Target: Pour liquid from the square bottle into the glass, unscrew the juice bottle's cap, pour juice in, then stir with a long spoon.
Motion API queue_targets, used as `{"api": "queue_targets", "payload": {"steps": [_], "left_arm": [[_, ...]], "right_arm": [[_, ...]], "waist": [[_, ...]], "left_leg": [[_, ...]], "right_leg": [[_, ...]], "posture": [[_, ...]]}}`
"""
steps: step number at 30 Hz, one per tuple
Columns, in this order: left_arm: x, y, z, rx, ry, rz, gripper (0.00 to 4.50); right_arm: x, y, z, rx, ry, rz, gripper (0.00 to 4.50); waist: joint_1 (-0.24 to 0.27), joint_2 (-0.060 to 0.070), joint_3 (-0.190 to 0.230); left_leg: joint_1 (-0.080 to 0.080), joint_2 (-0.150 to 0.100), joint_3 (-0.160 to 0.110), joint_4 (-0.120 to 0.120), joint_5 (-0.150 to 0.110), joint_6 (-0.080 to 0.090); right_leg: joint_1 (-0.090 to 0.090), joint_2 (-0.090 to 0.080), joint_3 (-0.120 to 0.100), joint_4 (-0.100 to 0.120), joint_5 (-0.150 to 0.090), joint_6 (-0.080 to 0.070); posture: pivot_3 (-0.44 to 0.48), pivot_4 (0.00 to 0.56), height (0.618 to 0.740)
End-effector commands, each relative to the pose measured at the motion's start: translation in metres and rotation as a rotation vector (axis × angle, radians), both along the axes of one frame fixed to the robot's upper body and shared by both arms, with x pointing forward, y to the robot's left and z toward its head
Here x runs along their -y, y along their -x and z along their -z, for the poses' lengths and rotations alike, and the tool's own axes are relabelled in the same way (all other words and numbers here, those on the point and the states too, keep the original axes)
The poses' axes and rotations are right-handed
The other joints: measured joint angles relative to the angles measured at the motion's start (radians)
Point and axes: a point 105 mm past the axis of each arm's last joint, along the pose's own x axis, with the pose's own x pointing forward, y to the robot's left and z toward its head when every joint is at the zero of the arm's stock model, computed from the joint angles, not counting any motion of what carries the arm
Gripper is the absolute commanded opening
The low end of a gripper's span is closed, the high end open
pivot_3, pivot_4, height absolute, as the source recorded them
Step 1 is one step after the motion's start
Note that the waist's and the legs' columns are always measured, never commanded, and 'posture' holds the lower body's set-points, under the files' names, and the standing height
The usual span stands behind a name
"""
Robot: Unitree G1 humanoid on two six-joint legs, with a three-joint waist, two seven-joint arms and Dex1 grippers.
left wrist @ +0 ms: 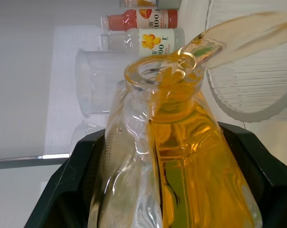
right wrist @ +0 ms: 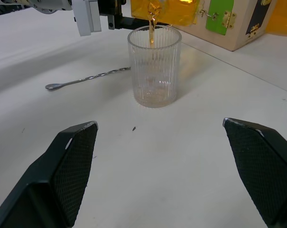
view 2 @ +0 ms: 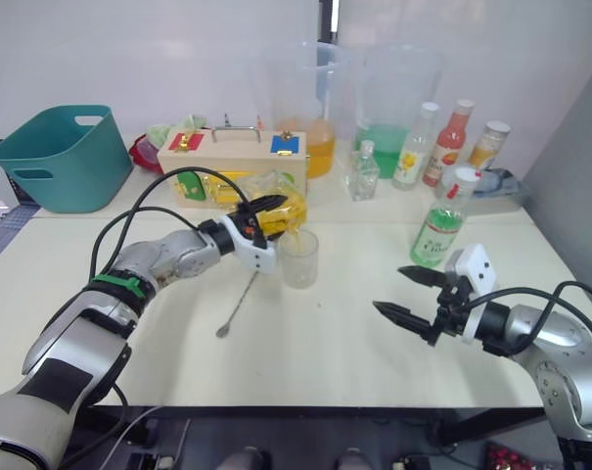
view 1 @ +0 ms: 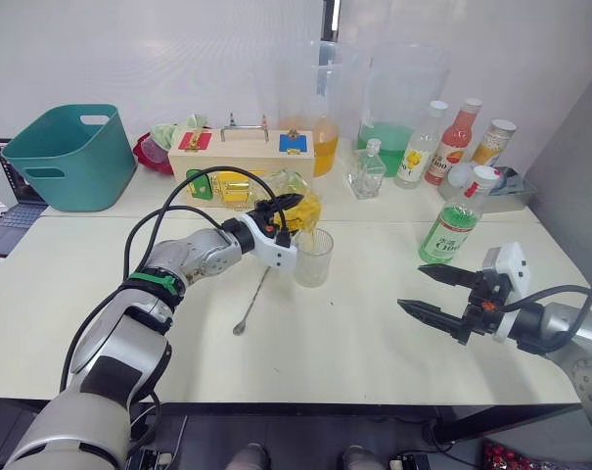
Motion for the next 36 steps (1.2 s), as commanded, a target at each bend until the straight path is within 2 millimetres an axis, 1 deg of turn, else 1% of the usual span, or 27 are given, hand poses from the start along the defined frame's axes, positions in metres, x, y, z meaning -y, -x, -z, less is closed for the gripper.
{"api": "queue_targets", "payload": {"steps": [1,10,36], "left_arm": [[0.0103,0.0069,-0.0564,0.165,0.087,0.057,2.80],[0.0109,0.0082,-0.0612,0.174,0.093,0.062,2.80],[0.0134,0.0083,-0.0614,0.170,0.088,0.062,2.80]], "right_arm": [[-0.0017,0.0003,-0.0088,0.043,0.001,-0.009,4.49],[-0.0036,-0.0005,-0.0093,0.042,0.003,-0.016,4.49],[-0.0054,-0.0022,-0.0096,0.040,0.012,-0.024,4.49]], "waist": [[0.000,0.000,0.000],[0.000,0.000,0.000],[0.000,0.000,0.000]], "left_leg": [[0.000,0.000,0.000,0.000,0.000,0.000],[0.000,0.000,0.000,0.000,0.000,0.000],[0.000,0.000,0.000,0.001,0.000,0.000]], "right_leg": [[0.000,0.000,0.000,0.000,0.000,0.000],[0.000,0.000,0.000,0.000,0.000,0.000],[0.000,0.000,0.000,0.000,0.000,0.000]], "posture": [[0.000,0.150,0.740],[0.000,0.150,0.740],[0.000,0.150,0.740]]}}
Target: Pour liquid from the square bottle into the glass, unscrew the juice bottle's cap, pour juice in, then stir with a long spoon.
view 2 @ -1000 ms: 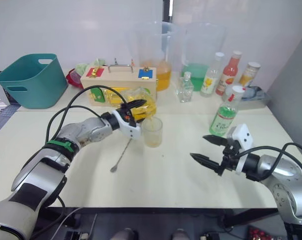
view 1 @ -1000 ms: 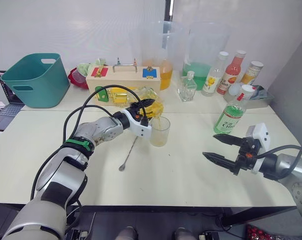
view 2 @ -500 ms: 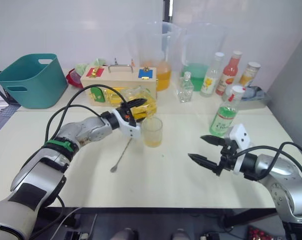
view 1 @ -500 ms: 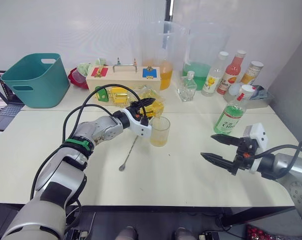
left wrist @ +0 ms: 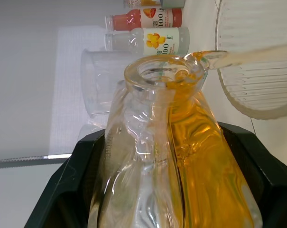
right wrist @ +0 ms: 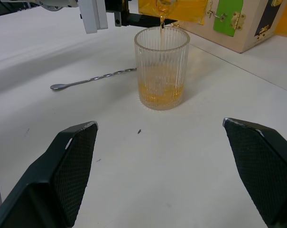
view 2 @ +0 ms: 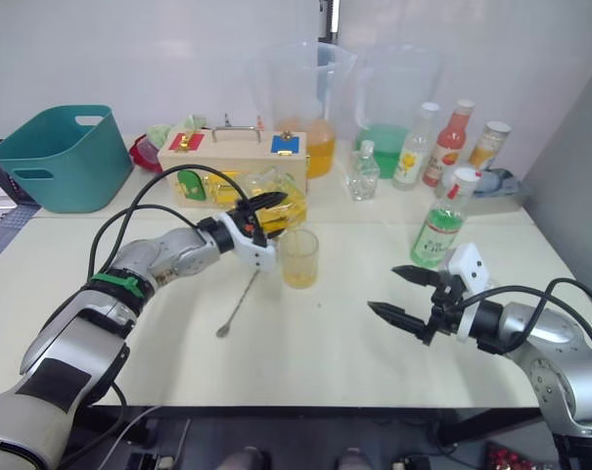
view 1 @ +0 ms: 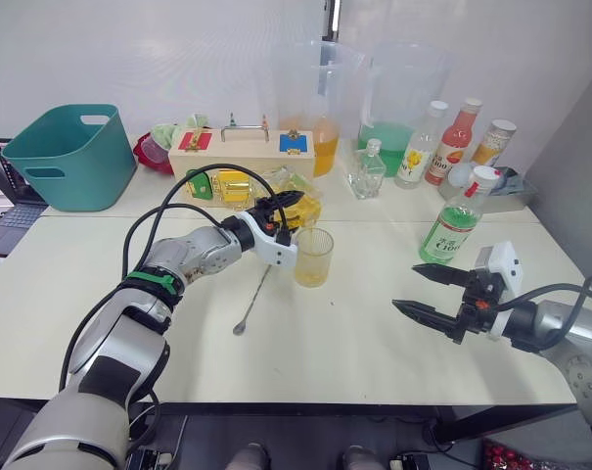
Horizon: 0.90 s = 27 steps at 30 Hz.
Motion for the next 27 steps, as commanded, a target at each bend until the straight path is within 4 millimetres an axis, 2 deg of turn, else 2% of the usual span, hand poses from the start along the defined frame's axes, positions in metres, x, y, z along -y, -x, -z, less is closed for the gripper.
{"api": "queue_targets", "payload": {"steps": [1,12,14,20,23,27], "left_arm": [[0.014,0.009,-0.055,0.132,0.097,0.075,2.80],[0.006,0.005,-0.064,-0.022,0.279,0.058,2.80],[-0.001,0.003,-0.069,-0.067,0.355,0.041,2.80],[0.000,0.011,-0.078,-0.288,0.587,0.139,2.80],[-0.017,0.005,-0.088,-0.410,0.785,0.107,2.80],[-0.043,0.001,-0.099,-0.482,0.990,0.059,2.80]], "right_arm": [[0.001,-0.001,-0.010,0.044,0.009,-0.001,4.49],[0.000,-0.004,-0.010,0.049,0.025,-0.004,4.49],[0.000,-0.005,-0.013,0.049,0.025,-0.008,4.49],[-0.002,-0.006,-0.015,0.038,0.021,-0.035,4.49],[-0.006,-0.007,-0.018,0.041,0.019,-0.059,4.49],[-0.007,-0.008,-0.020,0.040,0.021,-0.071,4.49]], "waist": [[0.000,0.000,0.000],[-0.004,0.000,0.000],[-0.004,0.000,0.000],[-0.003,0.000,0.000],[-0.004,0.000,0.000],[-0.015,0.000,0.000]], "left_leg": [[0.000,0.000,0.000,0.000,0.000,0.000],[-0.002,0.000,0.000,0.004,-0.001,0.001],[-0.002,0.000,0.000,0.004,-0.001,0.001],[-0.002,0.000,0.000,0.005,-0.001,0.001],[-0.003,0.000,0.000,0.006,-0.001,0.001],[-0.002,0.000,-0.001,0.006,-0.001,0.001]], "right_leg": [[0.000,0.000,0.000,0.000,0.000,0.000],[-0.001,0.000,0.000,0.001,0.000,0.000],[-0.001,0.000,0.000,0.001,0.000,0.000],[-0.001,0.000,0.000,0.001,0.000,0.000],[-0.001,0.000,0.000,0.001,0.000,0.000],[-0.002,0.000,0.000,0.002,0.000,0.000]], "posture": [[0.000,0.150,0.740],[0.000,0.150,0.740],[0.000,0.150,0.740],[0.000,0.150,0.740],[0.000,0.150,0.740],[0.000,0.150,0.740]]}}
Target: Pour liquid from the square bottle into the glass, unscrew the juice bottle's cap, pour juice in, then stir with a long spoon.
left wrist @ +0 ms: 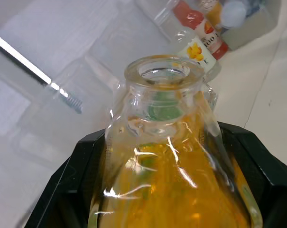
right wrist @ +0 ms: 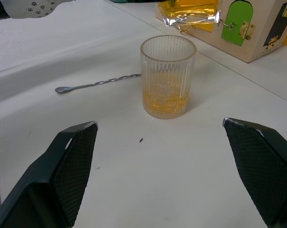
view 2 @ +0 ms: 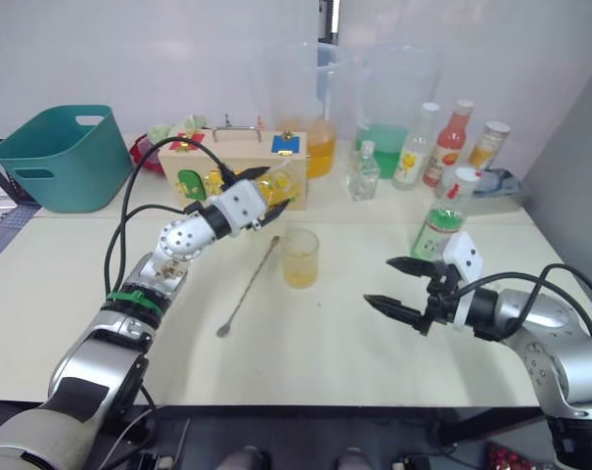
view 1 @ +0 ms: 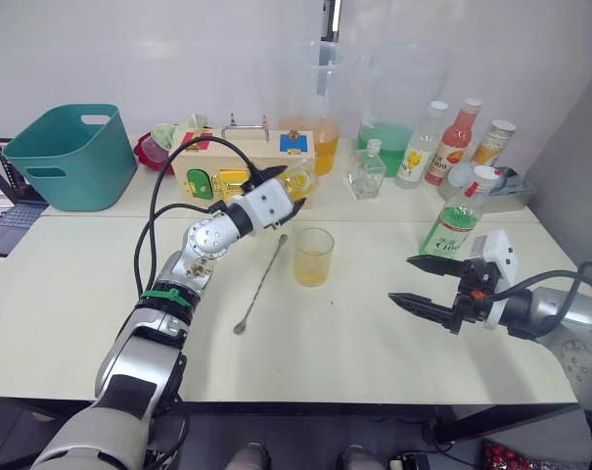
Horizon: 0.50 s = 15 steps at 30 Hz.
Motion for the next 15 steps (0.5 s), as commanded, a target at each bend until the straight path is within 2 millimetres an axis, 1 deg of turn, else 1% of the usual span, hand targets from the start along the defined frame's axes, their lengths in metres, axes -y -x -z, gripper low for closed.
{"api": "queue_targets", "payload": {"steps": [1,4,5,11,12,15], "left_arm": [[-0.026,0.009,-0.060,0.081,0.232,-0.044,2.80],[-0.060,0.002,-0.057,-0.023,0.407,-0.161,2.80],[-0.069,0.001,-0.054,-0.059,0.455,-0.185,2.80],[-0.097,0.001,-0.042,-0.168,0.608,-0.284,2.80],[-0.100,0.001,-0.040,-0.175,0.619,-0.298,2.80],[-0.117,0.003,-0.027,-0.207,0.613,-0.372,2.80]], "right_arm": [[0.000,0.002,-0.010,0.031,0.005,-0.019,4.49],[-0.004,0.001,-0.011,0.030,0.003,-0.043,4.49],[-0.005,0.001,-0.012,0.029,0.002,-0.049,4.49],[-0.010,-0.002,-0.014,0.028,-0.001,-0.078,4.49],[-0.011,-0.002,-0.014,0.028,-0.001,-0.082,4.49],[-0.014,-0.004,-0.013,0.024,-0.002,-0.101,4.49]], "waist": [[-0.006,0.000,0.000],[-0.018,0.000,0.000],[-0.019,0.000,0.000],[-0.016,0.000,0.000],[-0.015,0.000,0.000],[-0.010,0.000,0.000]], "left_leg": [[0.000,0.000,0.000,0.000,0.000,0.000],[0.000,0.000,0.000,0.000,0.000,0.000],[0.000,0.000,0.000,0.000,0.000,0.000],[0.001,0.000,0.000,0.000,0.000,0.000],[0.001,0.000,0.000,0.000,0.000,0.000],[0.000,0.000,-0.001,0.000,0.000,-0.001]], "right_leg": [[0.000,0.000,0.000,0.001,0.000,0.000],[-0.001,0.000,0.000,0.002,0.000,0.000],[-0.001,0.000,0.000,0.002,0.000,0.000],[-0.001,0.000,0.000,0.004,0.000,0.000],[-0.001,0.000,0.000,0.004,0.000,0.000],[-0.001,0.000,0.000,0.003,0.000,0.000]], "posture": [[0.000,0.150,0.740],[0.000,0.150,0.740],[0.000,0.150,0.740],[0.000,0.150,0.740],[0.000,0.150,0.740],[0.000,0.150,0.740]]}}
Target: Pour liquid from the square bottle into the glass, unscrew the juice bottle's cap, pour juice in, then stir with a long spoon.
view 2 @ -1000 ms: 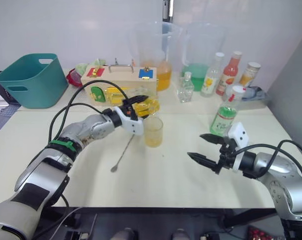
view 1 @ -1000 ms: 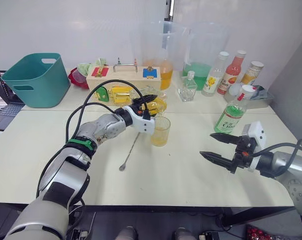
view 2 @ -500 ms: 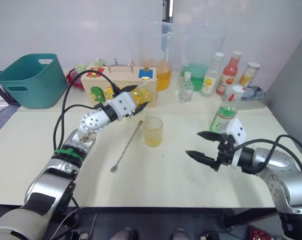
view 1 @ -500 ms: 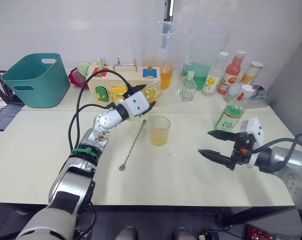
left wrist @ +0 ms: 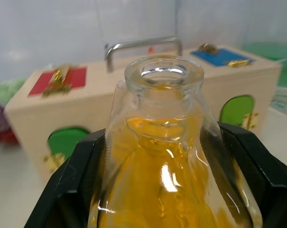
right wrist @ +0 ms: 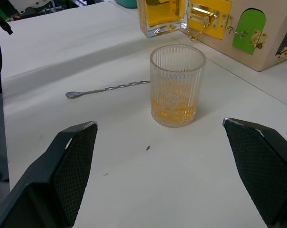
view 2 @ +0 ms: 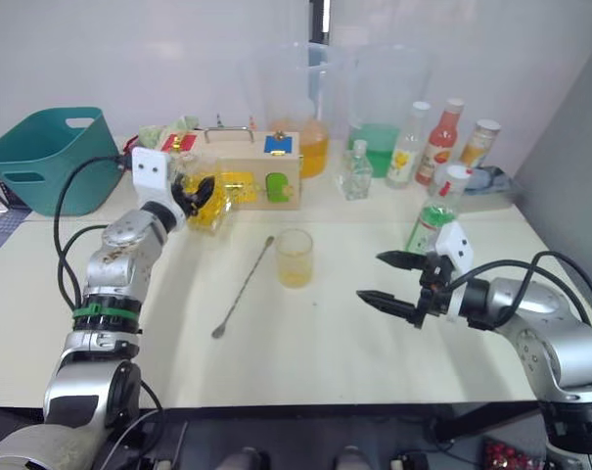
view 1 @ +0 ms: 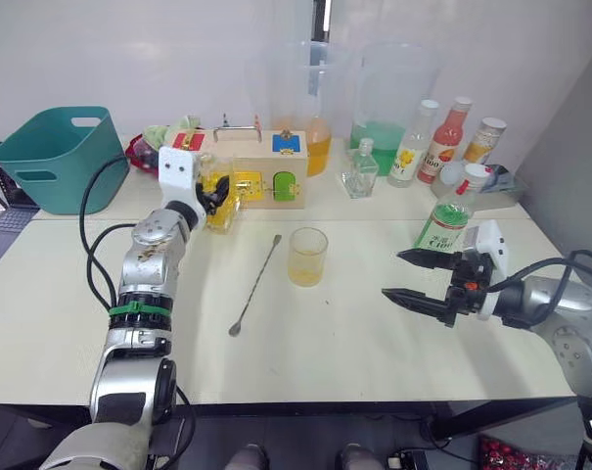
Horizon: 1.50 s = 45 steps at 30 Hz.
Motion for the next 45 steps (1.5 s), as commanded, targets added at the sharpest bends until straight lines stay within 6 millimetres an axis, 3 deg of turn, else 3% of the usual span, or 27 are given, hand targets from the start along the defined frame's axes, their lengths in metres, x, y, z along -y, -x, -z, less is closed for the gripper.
{"api": "queue_targets", "payload": {"steps": [1,10,19,20,22,26,33,36,41,45], "left_arm": [[-0.015,0.015,-0.046,0.160,-0.008,-0.052,2.80],[-0.029,0.024,-0.013,0.100,-0.002,-0.082,2.80],[-0.039,0.026,-0.004,0.065,-0.015,-0.087,2.80],[-0.040,0.026,-0.004,0.066,-0.008,-0.083,3.81],[-0.041,0.029,-0.009,0.096,0.023,-0.069,4.48],[-0.041,0.036,-0.031,0.186,0.036,-0.052,4.48],[-0.013,0.059,-0.095,0.406,-0.018,0.121,4.48],[0.001,0.068,-0.107,0.408,-0.048,0.240,4.48],[0.017,0.096,-0.095,0.257,-0.194,0.520,4.48],[-0.010,0.114,-0.060,0.061,-0.274,0.588,4.48]], "right_arm": [[-0.004,0.000,-0.007,0.024,-0.004,-0.029,4.49],[-0.008,0.001,-0.006,0.028,0.003,-0.058,4.49],[0.001,0.000,-0.008,0.036,0.022,-0.037,4.49],[0.001,0.000,-0.007,0.037,0.024,-0.036,4.50],[0.001,0.000,-0.007,0.039,0.023,-0.035,4.50],[0.001,0.000,-0.008,0.042,0.024,-0.036,4.50],[0.005,-0.001,-0.015,0.059,0.017,-0.030,4.50],[0.005,-0.002,-0.017,0.067,0.012,-0.028,4.50],[0.007,-0.004,-0.019,0.072,-0.002,-0.016,4.50],[0.020,-0.001,-0.014,0.056,0.006,0.025,4.50]], "waist": [[0.001,0.000,0.000],[0.011,-0.001,0.000],[0.016,-0.001,0.000],[0.016,-0.001,0.000],[0.016,-0.001,0.000],[0.022,-0.001,0.000],[0.026,-0.001,-0.001],[0.024,-0.001,-0.001],[0.007,0.000,-0.001],[-0.005,0.000,-0.001]], "left_leg": [[0.000,0.000,0.000,0.000,0.000,0.000],[0.000,0.000,0.000,0.000,0.000,0.000],[0.000,0.001,0.002,0.000,0.000,0.000],[0.000,0.001,0.002,0.000,0.000,0.000],[0.000,0.001,0.002,0.000,0.000,0.000],[0.001,0.001,0.002,0.000,0.000,0.000],[0.000,0.000,0.003,0.000,0.000,0.000],[0.001,0.001,0.003,0.000,0.000,0.000],[0.003,0.001,0.004,-0.002,0.000,0.000],[0.004,0.001,0.004,-0.002,0.000,0.000]], "right_leg": [[0.000,0.000,0.000,0.000,0.000,0.000],[-0.001,0.000,0.001,-0.001,0.000,-0.001],[-0.002,0.000,0.002,-0.001,0.000,-0.001],[-0.002,0.000,0.002,-0.001,0.000,-0.001],[-0.002,0.000,0.003,-0.001,0.000,-0.001],[-0.002,0.000,0.003,0.000,0.000,-0.001],[-0.001,0.000,0.003,-0.001,0.001,0.000],[-0.001,0.000,0.003,-0.001,0.001,0.000],[-0.001,0.000,0.004,0.000,0.001,0.000],[-0.001,0.001,0.005,0.002,0.001,0.000]], "posture": [[0.000,0.150,0.740],[0.000,0.150,0.740],[0.000,0.150,0.740],[0.000,0.150,0.740],[0.000,0.150,0.740],[0.000,0.150,0.740],[0.000,0.150,0.740],[0.000,0.150,0.740],[0.000,0.150,0.740],[0.000,0.150,0.740]]}}
